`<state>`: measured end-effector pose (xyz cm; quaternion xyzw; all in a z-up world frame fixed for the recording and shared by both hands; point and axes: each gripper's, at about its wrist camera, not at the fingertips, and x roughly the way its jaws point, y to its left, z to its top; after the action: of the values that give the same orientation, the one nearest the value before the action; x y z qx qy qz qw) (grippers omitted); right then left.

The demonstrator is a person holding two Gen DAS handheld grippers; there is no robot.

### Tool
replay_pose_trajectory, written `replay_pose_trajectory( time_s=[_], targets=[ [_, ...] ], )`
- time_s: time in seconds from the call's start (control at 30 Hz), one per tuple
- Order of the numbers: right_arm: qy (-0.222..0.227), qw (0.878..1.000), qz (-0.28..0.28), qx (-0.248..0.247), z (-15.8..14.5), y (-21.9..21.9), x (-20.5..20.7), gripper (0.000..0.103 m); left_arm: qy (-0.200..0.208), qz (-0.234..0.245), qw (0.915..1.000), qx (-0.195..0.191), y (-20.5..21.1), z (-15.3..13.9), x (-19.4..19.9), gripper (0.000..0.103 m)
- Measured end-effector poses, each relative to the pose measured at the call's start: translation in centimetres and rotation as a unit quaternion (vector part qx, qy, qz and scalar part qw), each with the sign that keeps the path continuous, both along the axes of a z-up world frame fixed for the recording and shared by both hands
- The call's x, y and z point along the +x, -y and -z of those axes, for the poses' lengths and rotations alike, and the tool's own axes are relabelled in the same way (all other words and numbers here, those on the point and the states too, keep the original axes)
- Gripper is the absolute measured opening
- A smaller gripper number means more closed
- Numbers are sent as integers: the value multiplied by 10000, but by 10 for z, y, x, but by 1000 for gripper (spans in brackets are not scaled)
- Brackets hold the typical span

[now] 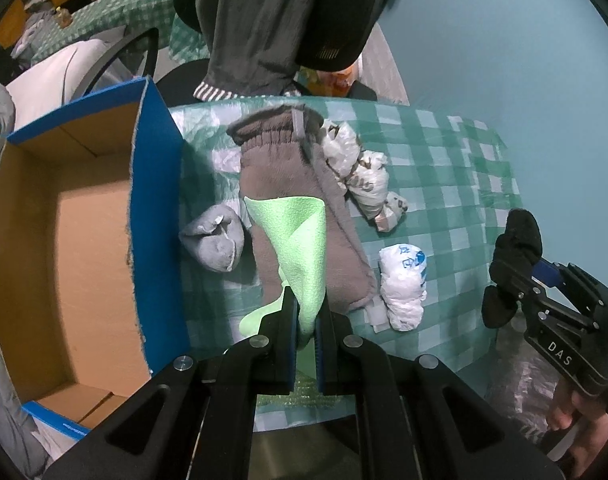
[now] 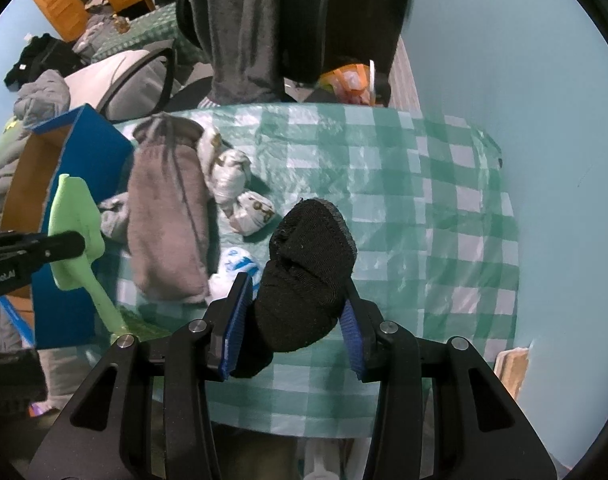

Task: Organize soft objects
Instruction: 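Lift and carry the green cloth and black sock over the cardboard box with both tools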

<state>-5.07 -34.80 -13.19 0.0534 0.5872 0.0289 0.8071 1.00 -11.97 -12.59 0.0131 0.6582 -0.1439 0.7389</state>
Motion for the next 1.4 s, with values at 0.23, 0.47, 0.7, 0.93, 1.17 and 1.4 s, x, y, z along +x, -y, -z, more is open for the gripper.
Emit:
replay_pose_trajectory(
  time_s=[0.23,0.47,0.7,0.93,1.17,1.4],
  targets=[
    [125,9999,-93,59,-17,-10,1,41,234,71,9997,-4,-5,-20,-6,7],
    [233,9994,-222,131,-33,-24,2,41,348,28,9994,26,-16,-31,-11,7],
    [340,9985,-380,213,-48,-39,6,41,433,-88,9990,8,-30,-40,-13,7],
    [438,9968,-605,281,-61,-61,13,41,545,-273,9981,3,-48,-52,-13,7],
    [484,9949,-814,334,-66,-81,20,41,630,-453,9970,51,-66,-60,-12,7],
    [509,9927,-1022,395,-70,-104,29,41,676,-675,9954,65,-88,-66,-11,7]
  ],
)
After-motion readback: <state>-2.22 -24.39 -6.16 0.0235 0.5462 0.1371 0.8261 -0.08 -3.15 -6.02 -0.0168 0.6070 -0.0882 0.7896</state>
